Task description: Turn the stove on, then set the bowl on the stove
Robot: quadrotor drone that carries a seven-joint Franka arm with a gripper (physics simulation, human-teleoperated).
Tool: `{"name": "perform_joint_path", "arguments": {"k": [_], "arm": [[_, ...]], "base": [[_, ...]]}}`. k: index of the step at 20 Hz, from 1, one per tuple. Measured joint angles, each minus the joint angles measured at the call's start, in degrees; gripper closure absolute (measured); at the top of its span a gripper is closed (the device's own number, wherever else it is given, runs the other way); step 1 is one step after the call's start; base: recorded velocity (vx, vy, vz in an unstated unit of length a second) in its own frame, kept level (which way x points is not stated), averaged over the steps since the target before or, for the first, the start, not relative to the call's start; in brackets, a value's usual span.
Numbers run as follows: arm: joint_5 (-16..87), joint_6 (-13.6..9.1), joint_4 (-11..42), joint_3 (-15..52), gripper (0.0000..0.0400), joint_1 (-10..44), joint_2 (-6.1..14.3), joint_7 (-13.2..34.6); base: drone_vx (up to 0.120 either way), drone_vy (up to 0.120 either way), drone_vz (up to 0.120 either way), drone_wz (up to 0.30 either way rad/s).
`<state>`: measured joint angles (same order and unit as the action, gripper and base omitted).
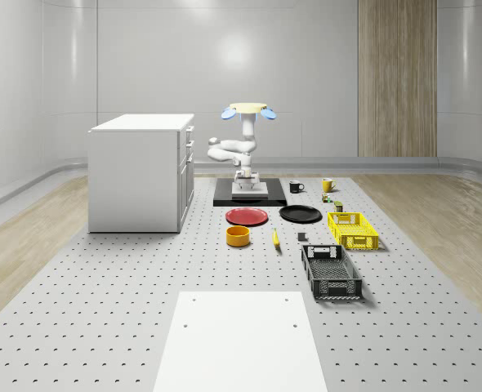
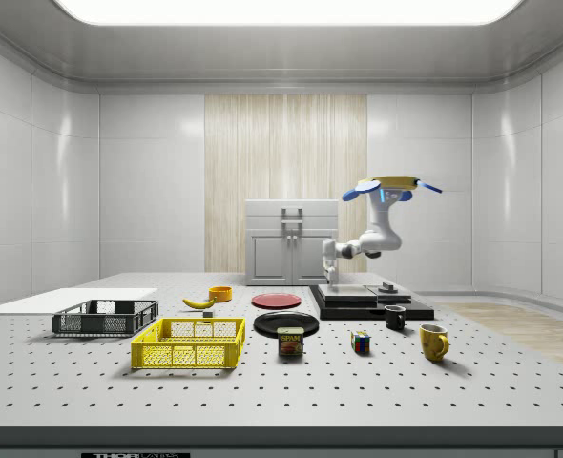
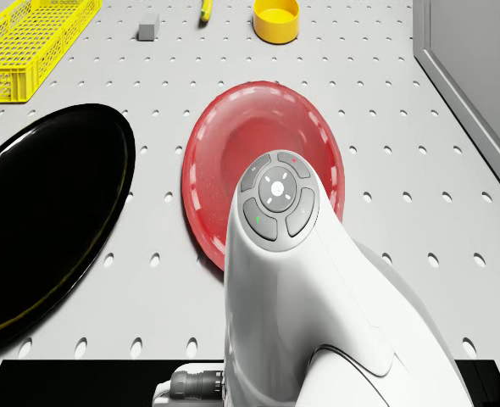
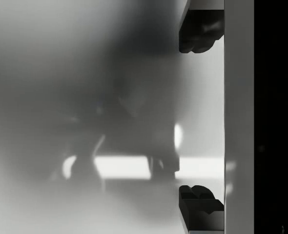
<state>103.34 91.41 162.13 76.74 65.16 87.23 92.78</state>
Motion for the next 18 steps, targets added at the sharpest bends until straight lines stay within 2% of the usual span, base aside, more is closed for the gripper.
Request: {"name": "perform_joint_path", "arguments": {"k": [2, 18], "arm": [[-0.05, 0.12, -0.01, 0.01, 0.0000, 0.03, 0.13, 0.02], [-0.41, 0.93, -0.05, 0.11, 0.0000, 0.25, 0.99, 0.19]], "base": [[0.120, 0.000, 0.100, 0.000], [0.120, 0.000, 0.000, 0.000]]}}
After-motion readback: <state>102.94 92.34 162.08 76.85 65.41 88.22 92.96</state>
